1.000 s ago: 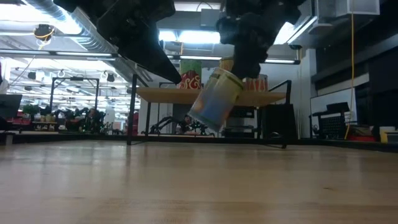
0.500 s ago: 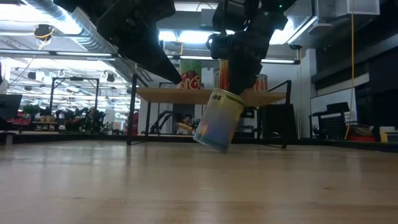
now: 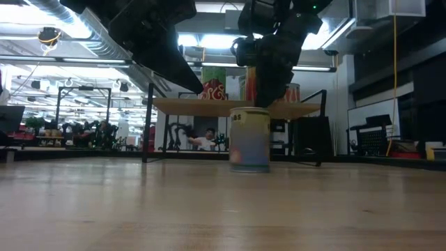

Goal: Pick and place cans onto a shelf
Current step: Put the canned peaches on the shelf

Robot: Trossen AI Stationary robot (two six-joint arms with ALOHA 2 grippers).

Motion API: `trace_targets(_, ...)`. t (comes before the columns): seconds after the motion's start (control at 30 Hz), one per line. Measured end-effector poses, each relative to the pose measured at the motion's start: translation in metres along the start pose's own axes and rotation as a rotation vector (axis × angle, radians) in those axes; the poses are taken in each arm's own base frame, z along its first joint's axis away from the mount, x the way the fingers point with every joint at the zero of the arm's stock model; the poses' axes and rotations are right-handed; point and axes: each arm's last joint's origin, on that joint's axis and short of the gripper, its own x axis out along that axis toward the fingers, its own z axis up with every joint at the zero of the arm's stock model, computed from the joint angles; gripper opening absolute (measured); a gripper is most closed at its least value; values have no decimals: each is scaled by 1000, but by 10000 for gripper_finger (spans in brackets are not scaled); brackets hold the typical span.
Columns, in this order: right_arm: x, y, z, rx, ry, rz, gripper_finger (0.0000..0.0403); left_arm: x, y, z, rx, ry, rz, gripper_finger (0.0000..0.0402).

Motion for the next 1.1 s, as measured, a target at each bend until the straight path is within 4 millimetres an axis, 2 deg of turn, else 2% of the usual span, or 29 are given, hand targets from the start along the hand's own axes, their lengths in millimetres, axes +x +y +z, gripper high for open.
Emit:
trace_targets(0.27, 0, 0, 0, 4, 1, 0, 39, 0, 0, 0, 0, 0, 0, 96)
trace_targets(0.4, -11, 2, 6, 5, 15, 0, 39, 0, 0, 0, 0, 0, 0, 96)
trace_targets(0.73, -64, 22, 28, -49, 50, 14, 39, 0, 0, 0, -8, 0, -1, 96)
trace_targets(0.87, -84, 40, 26, -85, 52, 30, 39, 0, 0, 0, -9, 0, -1, 96)
trace_targets(1.1, -123, 79, 7, -152, 9, 64, 39, 0, 0, 0, -24, -1, -1, 96)
